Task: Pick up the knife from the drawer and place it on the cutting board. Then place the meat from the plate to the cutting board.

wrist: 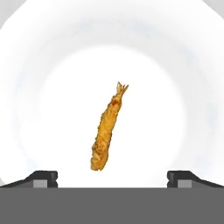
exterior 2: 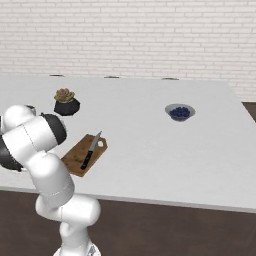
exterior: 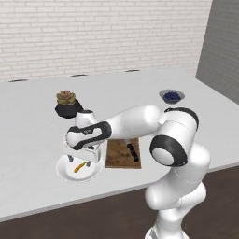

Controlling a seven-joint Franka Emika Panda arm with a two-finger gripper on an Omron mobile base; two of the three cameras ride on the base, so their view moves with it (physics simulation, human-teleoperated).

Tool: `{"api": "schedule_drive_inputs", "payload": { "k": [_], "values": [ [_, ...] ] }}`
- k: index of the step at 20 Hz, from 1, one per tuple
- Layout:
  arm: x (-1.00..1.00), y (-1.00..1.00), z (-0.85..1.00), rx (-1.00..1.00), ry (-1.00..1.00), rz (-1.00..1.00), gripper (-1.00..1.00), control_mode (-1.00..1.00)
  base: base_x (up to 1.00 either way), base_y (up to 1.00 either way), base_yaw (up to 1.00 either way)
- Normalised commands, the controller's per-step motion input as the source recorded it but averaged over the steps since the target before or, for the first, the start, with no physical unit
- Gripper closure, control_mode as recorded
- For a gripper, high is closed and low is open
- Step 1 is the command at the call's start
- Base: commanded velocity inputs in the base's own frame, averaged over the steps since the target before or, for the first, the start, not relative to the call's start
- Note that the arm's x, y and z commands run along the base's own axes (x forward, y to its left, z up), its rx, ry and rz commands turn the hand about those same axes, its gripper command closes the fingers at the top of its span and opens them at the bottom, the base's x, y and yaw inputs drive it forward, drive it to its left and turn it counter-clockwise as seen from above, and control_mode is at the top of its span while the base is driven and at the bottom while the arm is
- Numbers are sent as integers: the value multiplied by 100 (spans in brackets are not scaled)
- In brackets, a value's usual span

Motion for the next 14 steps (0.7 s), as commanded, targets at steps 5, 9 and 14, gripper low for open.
{"api": "schedule_drive_inputs", "payload": {
  "k": [5, 9, 14],
  "values": [
    [9, 4, -44, -1, 0, -17, -100, -100, 0, 0, 0],
    [14, 0, -42, 0, 0, -14, -100, -100, 0, 0, 0],
    [20, 4, -33, -1, -1, -10, -100, -100, 0, 0, 0]
  ]
}}
